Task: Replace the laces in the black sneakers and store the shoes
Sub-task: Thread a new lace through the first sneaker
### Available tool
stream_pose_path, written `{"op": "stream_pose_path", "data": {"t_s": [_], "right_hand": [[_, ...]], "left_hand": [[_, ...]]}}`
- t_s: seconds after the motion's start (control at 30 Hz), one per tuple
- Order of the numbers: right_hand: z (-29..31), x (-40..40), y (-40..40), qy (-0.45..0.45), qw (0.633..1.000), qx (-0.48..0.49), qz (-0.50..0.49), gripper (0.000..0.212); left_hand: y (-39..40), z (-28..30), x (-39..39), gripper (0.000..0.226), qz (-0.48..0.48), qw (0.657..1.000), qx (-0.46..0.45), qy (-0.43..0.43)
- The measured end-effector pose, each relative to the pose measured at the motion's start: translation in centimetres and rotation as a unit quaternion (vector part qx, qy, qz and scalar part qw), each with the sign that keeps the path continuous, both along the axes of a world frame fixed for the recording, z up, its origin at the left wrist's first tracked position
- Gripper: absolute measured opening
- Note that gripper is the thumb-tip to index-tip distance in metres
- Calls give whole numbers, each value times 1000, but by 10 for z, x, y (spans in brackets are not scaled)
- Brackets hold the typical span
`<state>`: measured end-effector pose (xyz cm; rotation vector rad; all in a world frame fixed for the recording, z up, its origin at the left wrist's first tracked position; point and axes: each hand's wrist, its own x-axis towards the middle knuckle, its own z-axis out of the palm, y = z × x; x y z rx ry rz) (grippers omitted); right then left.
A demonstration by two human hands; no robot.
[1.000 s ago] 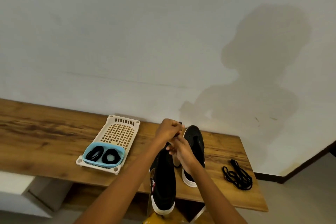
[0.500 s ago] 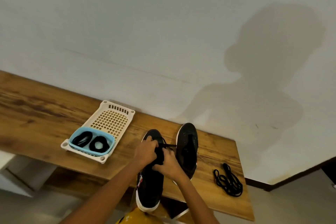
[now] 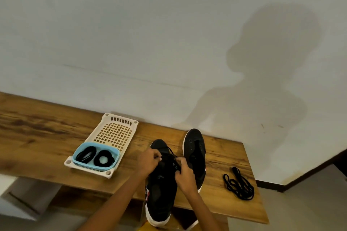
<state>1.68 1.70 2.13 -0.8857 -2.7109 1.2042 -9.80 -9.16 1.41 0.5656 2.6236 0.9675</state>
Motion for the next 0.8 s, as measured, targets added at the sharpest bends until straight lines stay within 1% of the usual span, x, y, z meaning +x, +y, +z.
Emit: {"op": "stream_pose_path", "data": {"t_s": [0.07,0.1,0.17,0.23,0.27,0.37,0.4,0.43,0.53,0.57,0.6,0.63,0.67,0.7,0.73,0.77,0.8], "right_hand": [[3,-1,-7,1,998,57,35,44],[3,-2,-9,-5,996,77,42,44],[4,-5,-13,-14,995,95,40,43],[5,-7,-16,-21,994,102,40,41],[6,-7,-17,-26,993,107,40,41],[7,-6,-17,-40,993,102,39,42],[6,-6,-17,-44,993,98,39,42],[6,-6,-18,-50,993,98,38,42],[9,-7,-24,-60,992,105,39,47],[9,-8,-26,-57,992,108,35,51],[8,-7,-30,-46,992,113,31,54],[7,-7,-33,-20,991,124,34,57],[7,-7,-37,15,989,142,45,56],[6,-7,-40,51,985,153,62,52],[6,-8,-42,80,985,135,74,46],[9,-10,-45,98,988,91,74,37],[11,-13,-47,99,992,39,70,29]], "left_hand": [[-5,6,-1,6,53,990,94,-87],[-6,13,-1,5,62,981,128,-134],[-3,29,-1,11,45,968,129,-212],[3,45,-4,22,40,952,114,-282],[6,52,-6,27,39,945,123,-300],[16,82,-12,29,19,942,163,-292],[19,93,-15,29,4,945,162,-285],[21,106,-15,30,-16,949,151,-278],[24,135,-10,34,-68,967,76,-234],[25,141,-6,32,-71,964,69,-248],[26,144,-2,29,-65,954,84,-282],[26,147,1,26,-44,928,137,-344],[28,149,3,23,-11,883,218,-416],[30,149,3,21,30,824,304,-476],[31,151,4,18,72,760,381,-521],[31,151,4,17,110,705,439,-546],[33,148,2,16,139,665,480,-555]]}}
